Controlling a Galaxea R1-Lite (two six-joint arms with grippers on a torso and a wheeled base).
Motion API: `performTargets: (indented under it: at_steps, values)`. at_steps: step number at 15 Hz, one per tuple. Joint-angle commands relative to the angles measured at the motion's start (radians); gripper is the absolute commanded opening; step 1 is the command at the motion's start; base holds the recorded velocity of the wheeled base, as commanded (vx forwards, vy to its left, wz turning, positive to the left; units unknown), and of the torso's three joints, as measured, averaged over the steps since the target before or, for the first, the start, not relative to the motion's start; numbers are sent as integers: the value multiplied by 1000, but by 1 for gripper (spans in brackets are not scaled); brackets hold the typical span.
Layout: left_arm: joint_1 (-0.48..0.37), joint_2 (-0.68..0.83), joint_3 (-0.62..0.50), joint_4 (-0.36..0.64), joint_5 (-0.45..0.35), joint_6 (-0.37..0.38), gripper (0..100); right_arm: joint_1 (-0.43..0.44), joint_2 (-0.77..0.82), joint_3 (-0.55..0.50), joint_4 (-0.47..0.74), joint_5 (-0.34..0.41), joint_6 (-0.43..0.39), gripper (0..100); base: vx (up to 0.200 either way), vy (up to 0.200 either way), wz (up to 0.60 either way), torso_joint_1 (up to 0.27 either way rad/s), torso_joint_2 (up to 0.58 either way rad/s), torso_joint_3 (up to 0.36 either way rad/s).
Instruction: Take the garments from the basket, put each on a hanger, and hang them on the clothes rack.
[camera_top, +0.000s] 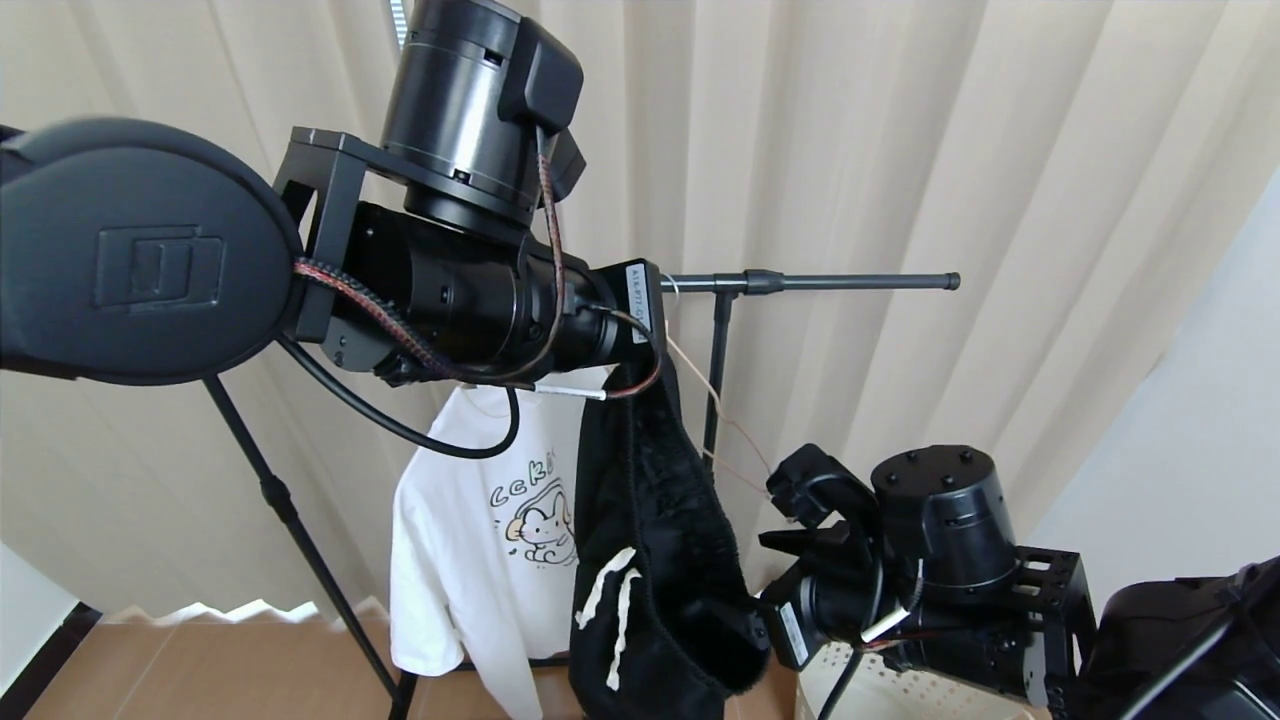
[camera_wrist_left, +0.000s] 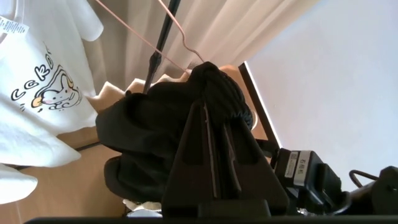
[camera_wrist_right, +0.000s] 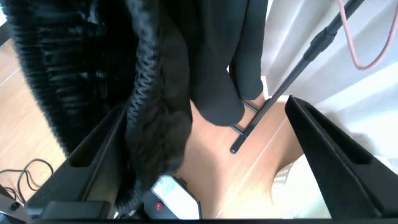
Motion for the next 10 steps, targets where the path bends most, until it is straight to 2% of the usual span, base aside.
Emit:
performTargets:
  at_steps: [1, 4, 7, 10]
  values:
    - [0, -13, 14, 1, -1, 0, 0, -9, 24, -29, 0, -32, 12, 0, 0, 0, 0, 0, 0, 0]
    - [1, -16, 33, 1, -1, 0, 0, -55, 4, -37, 0, -49, 30, 0, 0, 0, 0, 0, 0, 0]
    - [0, -49, 117, -1, -10, 32, 0, -204, -74, -69, 11, -51, -1, 0, 0, 0, 0, 0, 0, 0]
    - [0, -52, 209, -4, -10, 49, 0, -287, -135, -85, 14, -51, -39, 0, 0, 0, 0, 0, 0, 0]
